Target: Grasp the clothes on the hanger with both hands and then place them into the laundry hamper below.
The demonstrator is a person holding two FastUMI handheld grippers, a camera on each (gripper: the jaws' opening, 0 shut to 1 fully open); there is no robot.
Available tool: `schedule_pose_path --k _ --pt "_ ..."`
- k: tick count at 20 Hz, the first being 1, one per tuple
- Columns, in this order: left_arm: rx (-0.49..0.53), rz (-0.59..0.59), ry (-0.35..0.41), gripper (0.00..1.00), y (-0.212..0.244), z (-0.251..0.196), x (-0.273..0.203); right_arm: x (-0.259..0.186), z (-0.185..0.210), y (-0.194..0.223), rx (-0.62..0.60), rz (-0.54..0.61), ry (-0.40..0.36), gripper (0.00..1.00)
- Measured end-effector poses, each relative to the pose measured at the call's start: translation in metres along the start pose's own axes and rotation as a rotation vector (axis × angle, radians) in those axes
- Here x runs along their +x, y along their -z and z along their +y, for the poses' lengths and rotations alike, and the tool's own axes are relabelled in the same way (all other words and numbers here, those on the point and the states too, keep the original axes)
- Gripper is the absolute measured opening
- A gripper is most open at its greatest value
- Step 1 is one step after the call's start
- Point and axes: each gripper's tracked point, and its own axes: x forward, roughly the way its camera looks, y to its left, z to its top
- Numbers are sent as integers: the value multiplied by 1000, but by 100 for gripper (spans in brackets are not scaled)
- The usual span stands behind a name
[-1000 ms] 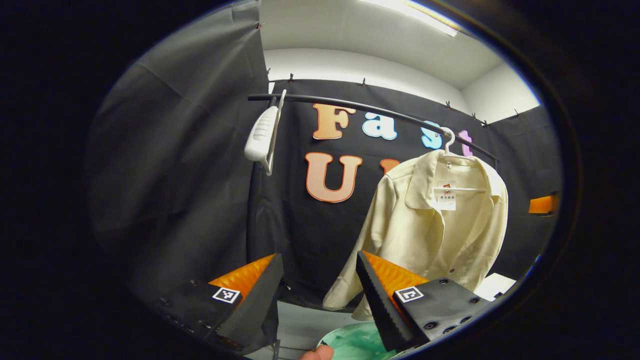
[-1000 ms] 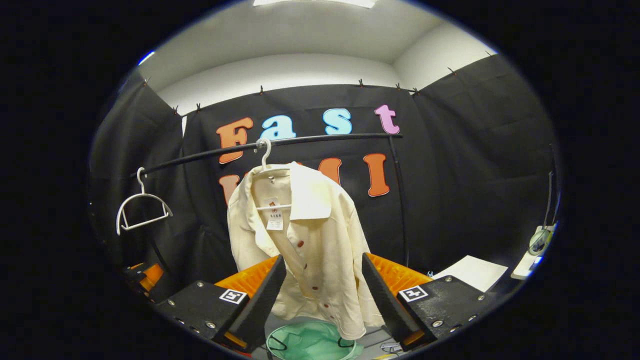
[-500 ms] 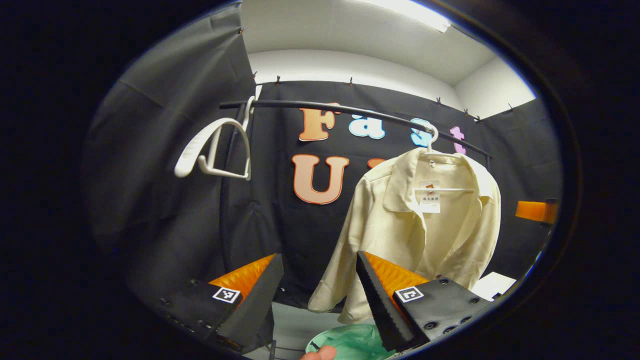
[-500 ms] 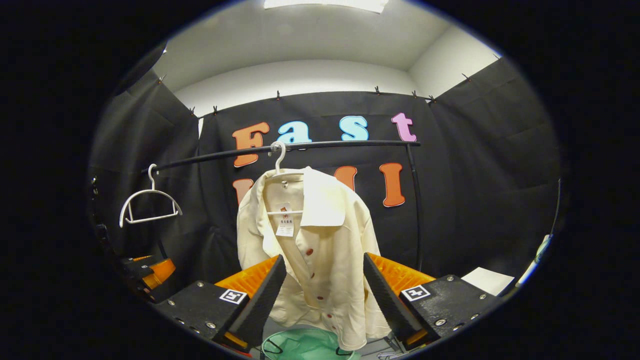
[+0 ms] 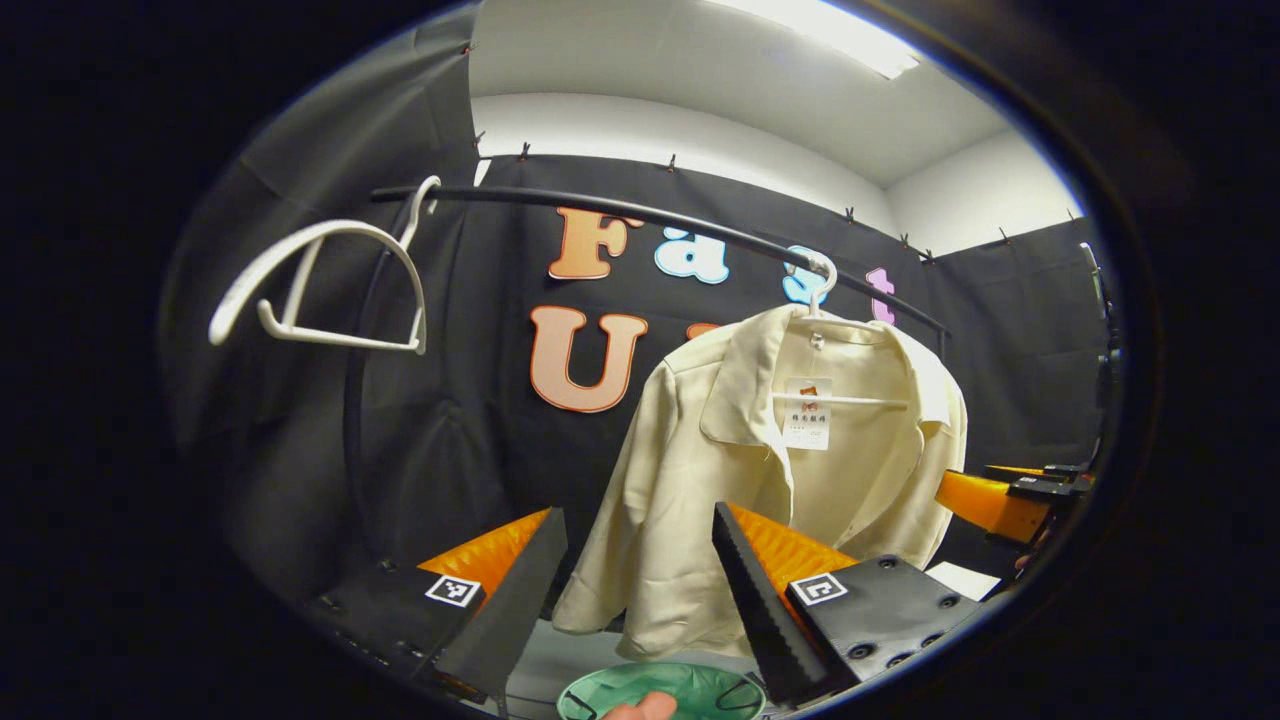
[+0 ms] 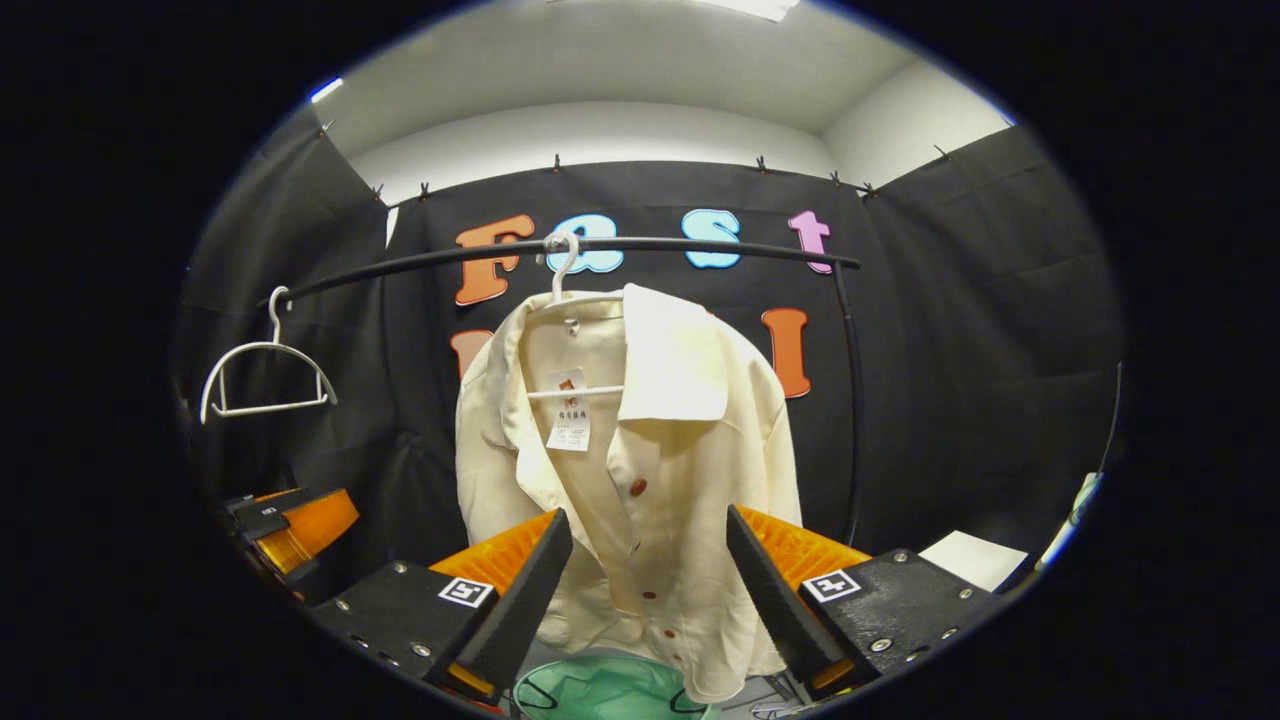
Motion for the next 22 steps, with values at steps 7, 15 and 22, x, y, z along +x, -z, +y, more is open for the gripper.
schedule_pose_path --k 7,15,22 --pt "13 48 221 96 27 29 47 39 35 54 -50 9 153 96" --pt "16 66 165 96 44 53 46 94 10 55 -83 11 201 96" --pt "26 52 107 96 46 60 35 126 -27 60 -71 28 284 78"
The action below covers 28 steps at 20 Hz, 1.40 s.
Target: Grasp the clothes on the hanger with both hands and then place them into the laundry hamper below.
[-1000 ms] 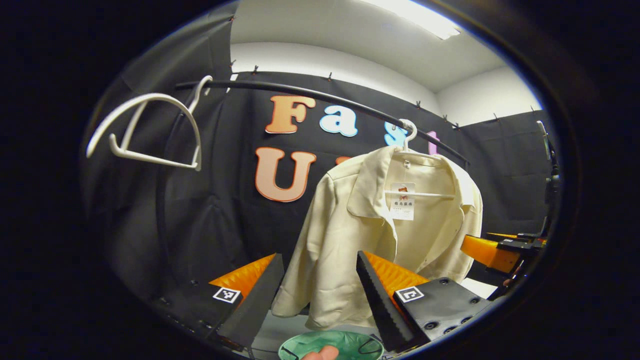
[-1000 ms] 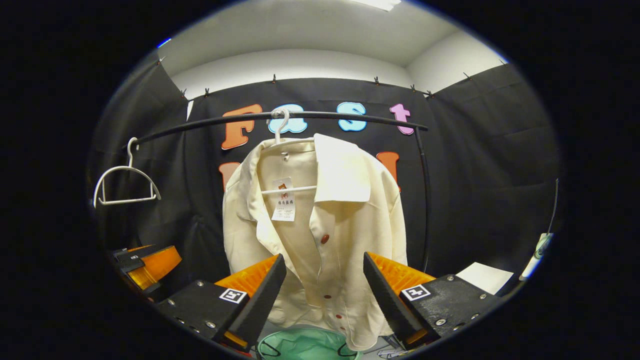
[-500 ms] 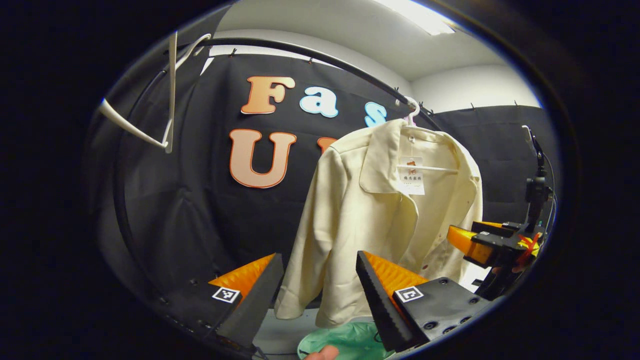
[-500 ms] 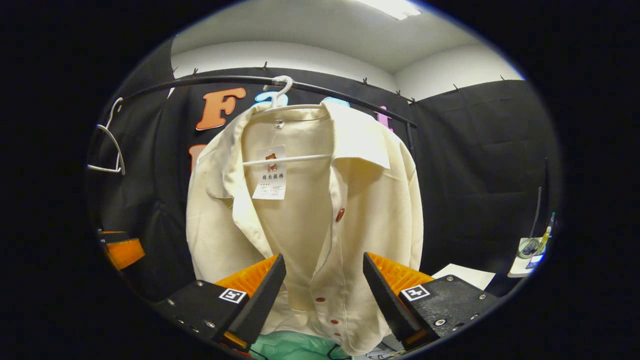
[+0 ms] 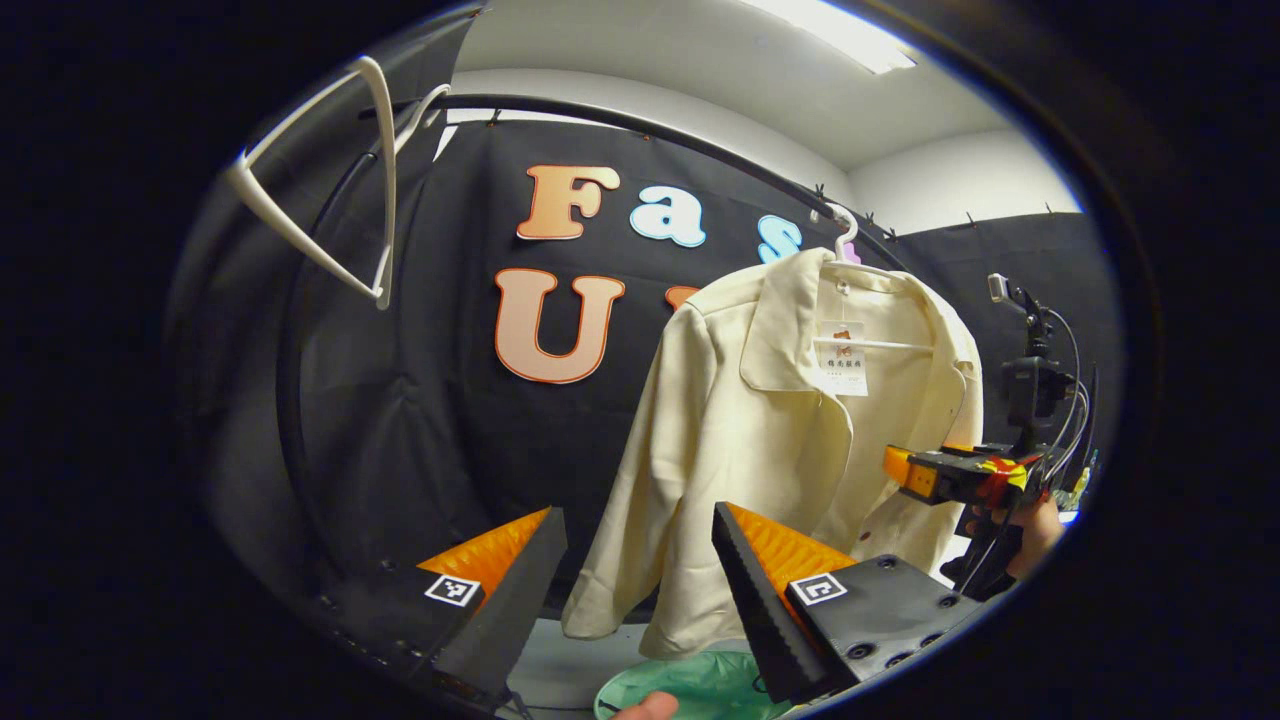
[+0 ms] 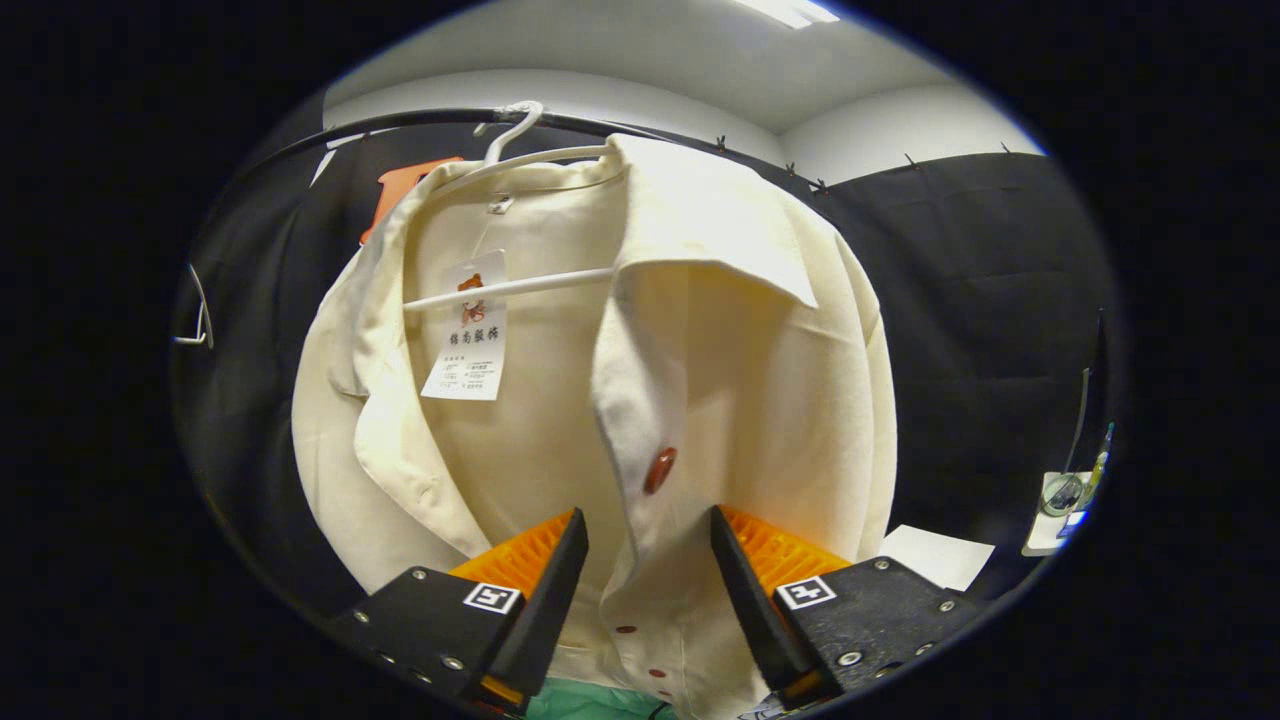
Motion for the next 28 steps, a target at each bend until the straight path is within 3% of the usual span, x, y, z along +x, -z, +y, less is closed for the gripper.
schedule_pose_path --k 1,2,3,4,6,8,13,17,19,21,24,28 --pt "-1 -1 -2 96 0 1 1 -1 -6 0 6 1 7 70" --pt "-4 0 2 96 0 1 2 -3 -12 0 11 4 19 52" --pt "-7 3 7 96 2 -2 5 -5 -18 -1 18 8 24 46" --pt "-9 5 17 96 3 -5 8 -6 -21 1 28 11 24 23" --pt "-17 8 57 100 5 -18 16 -16 -27 -1 46 18 14 11" --pt "-33 8 131 94 7 -45 27 -28 -37 -8 44 5 14 1" --pt "-126 19 326 97 15 -129 54 -59 -61 -39 32 -48 3 0" --pt "-162 30 370 100 25 -175 88 -69 -70 -52 23 -59 -26 0" --pt "-186 36 331 97 32 -186 101 -72 -73 -56 11 -69 -39 0" --pt "-207 20 244 100 40 -185 117 -75 -72 -58 -1 -73 -51 0" --pt "-162 -6 109 97 49 -173 141 -73 -65 -58 -5 -69 -77 0" --pt "-99 -28 21 100 56 -158 158 -76 -59 -59 -10 -70 -109 0"
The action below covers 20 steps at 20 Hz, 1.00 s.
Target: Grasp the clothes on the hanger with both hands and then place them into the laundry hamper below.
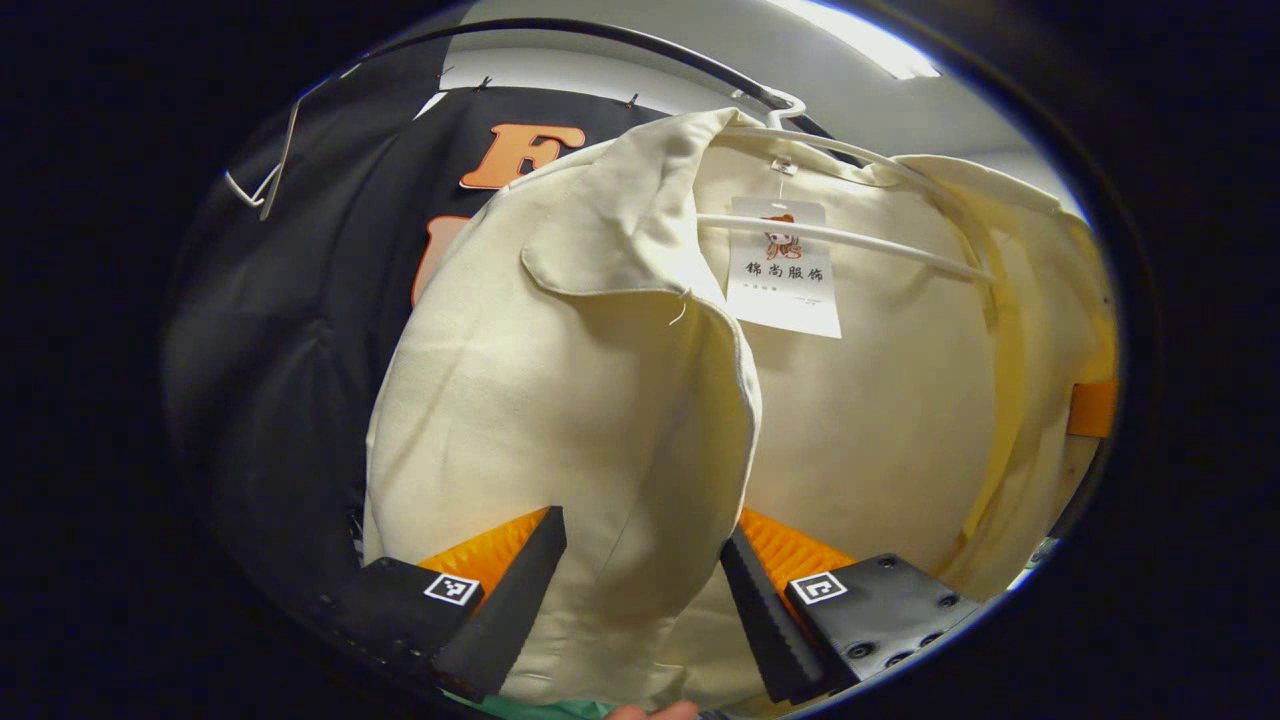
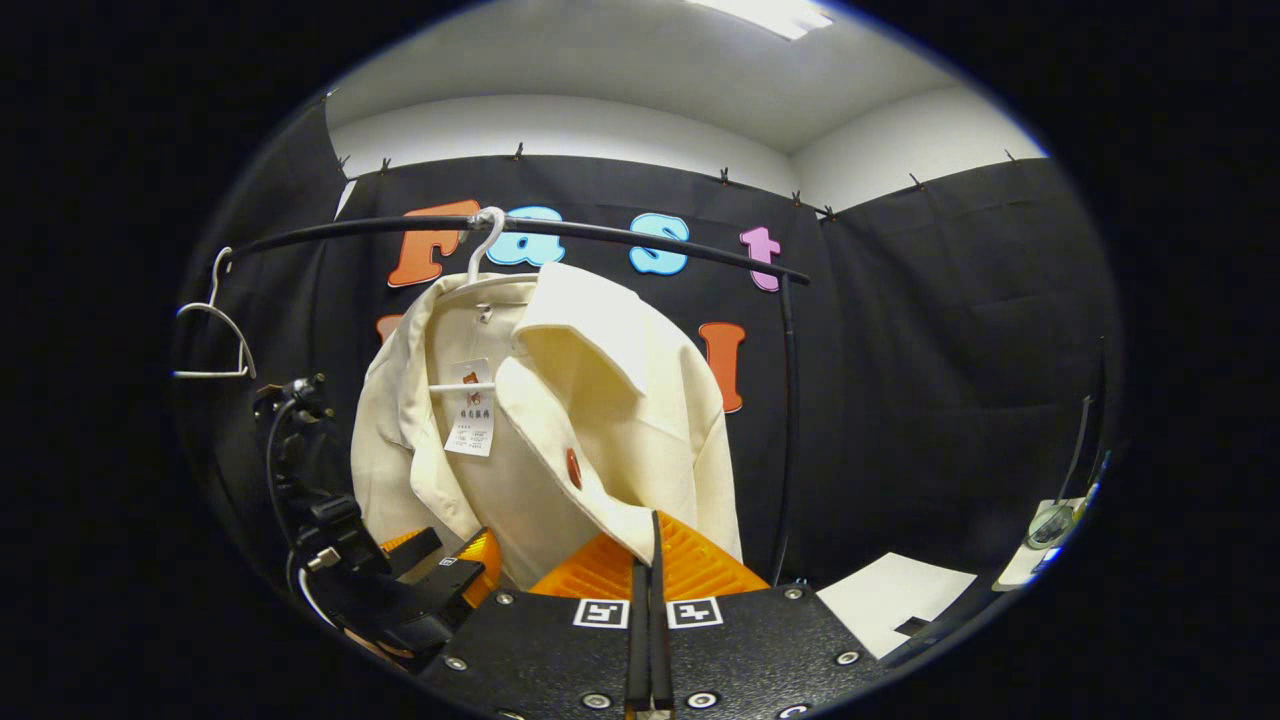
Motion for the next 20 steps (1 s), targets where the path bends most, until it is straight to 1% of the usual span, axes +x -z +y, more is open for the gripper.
schedule_pose_path --k 1,2,3,4,6,9,10,11,13,14,16,20 --pt "23 -4 -16 96 -1 5 2 0 1 1 0 0 -5 0" --pt "47 -11 -38 100 -3 13 3 0 1 1 1 0 -8 0" --pt "69 -21 -56 94 -5 21 4 1 1 1 3 0 -11 0" --pt "85 -36 -69 93 -10 27 5 2 2 2 6 1 -13 0" --pt "113 -61 -92 80 -17 41 4 3 1 3 12 1 -13 0" --pt "186 -87 -121 34 -30 61 2 4 0 3 12 -5 -6 0" --pt "209 -93 -123 24 -33 66 -2 3 -1 2 12 -8 -5 0" --pt "234 -91 -107 10 -37 69 -5 2 -3 2 13 -10 -4 0" --pt "272 -91 -85 11 -47 76 -13 2 -3 -1 11 -17 -10 0" --pt "304 -108 -93 11 -57 82 -20 1 -4 -3 8 -25 -12 0" --pt "385 -152 -166 10 -81 105 -37 -3 -9 -10 -2 -43 -11 0" --pt "498 -204 -235 10 -114 128 -58 -11 -21 -27 -6 -109 21 0"
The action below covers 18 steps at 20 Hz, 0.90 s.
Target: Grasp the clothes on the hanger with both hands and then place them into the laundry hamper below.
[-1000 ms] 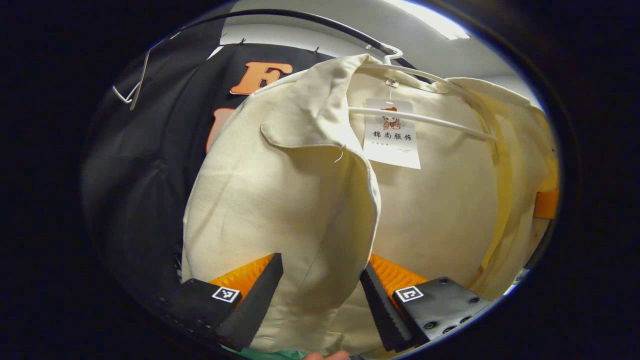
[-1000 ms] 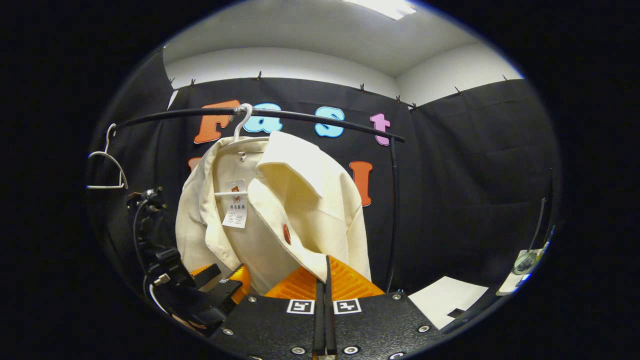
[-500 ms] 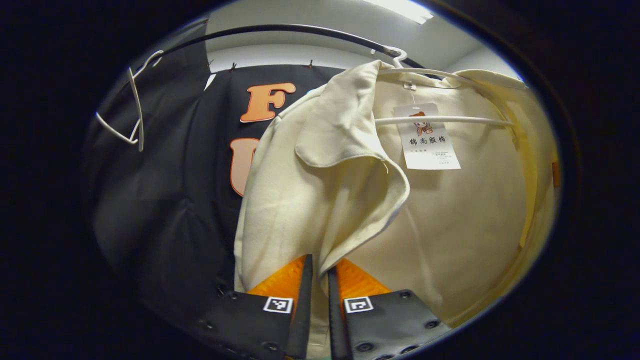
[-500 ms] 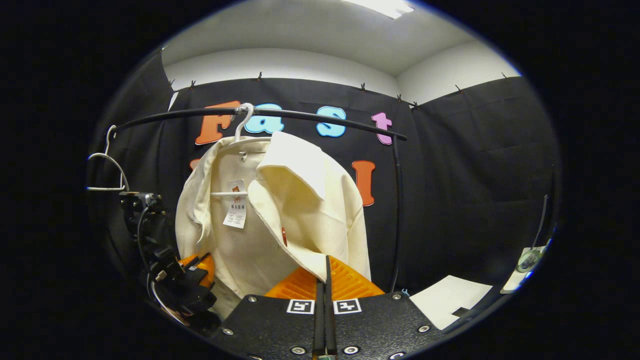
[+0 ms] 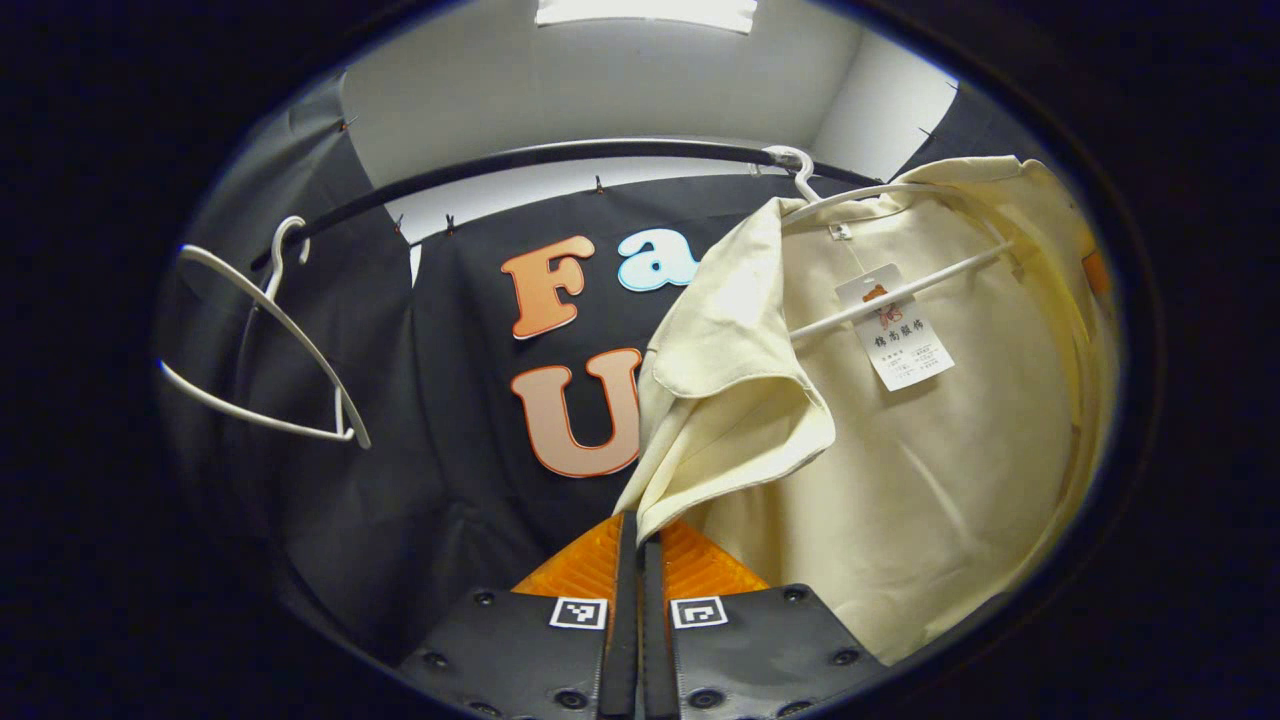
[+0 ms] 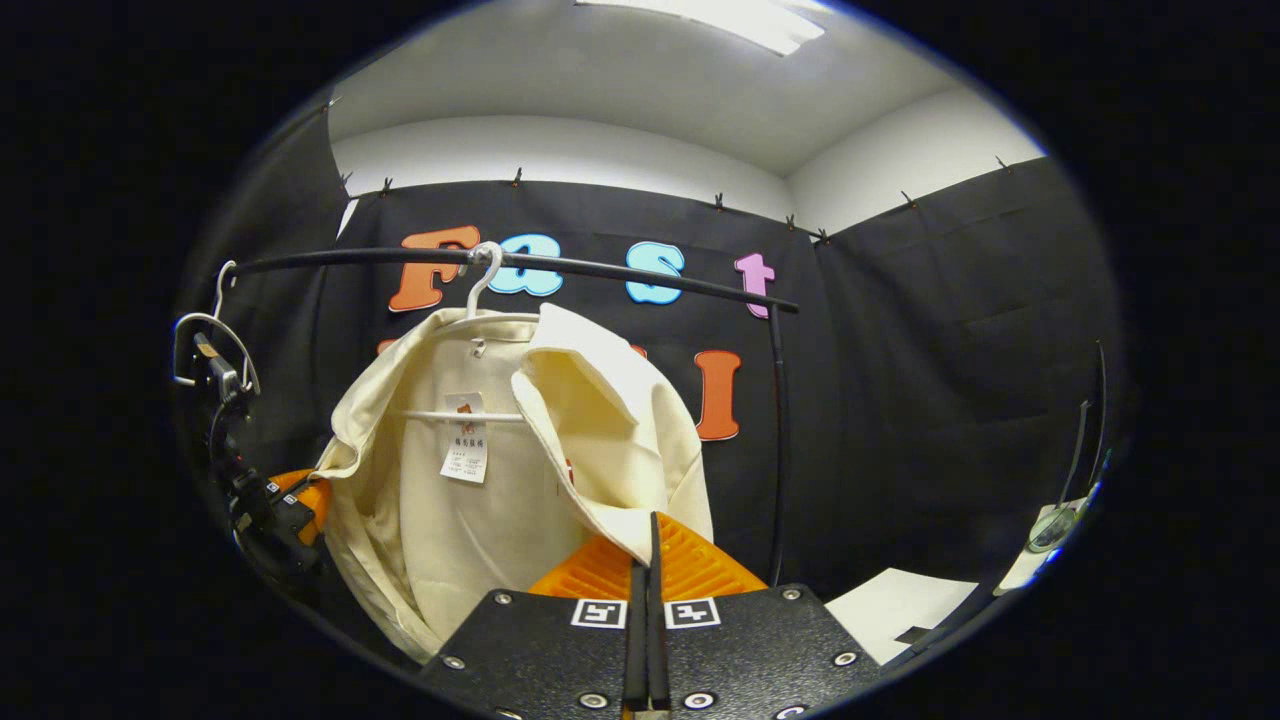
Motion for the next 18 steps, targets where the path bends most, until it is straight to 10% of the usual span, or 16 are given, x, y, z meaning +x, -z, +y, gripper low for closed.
schedule_pose_path --k 10,18 --pt "214 -16 -18 8 -29 32 22 -4 -16 -36 -87 -57 22 0" --pt "174 -87 -32 7 -57 43 30 -11 -40 -72 -121 -103 69 0"
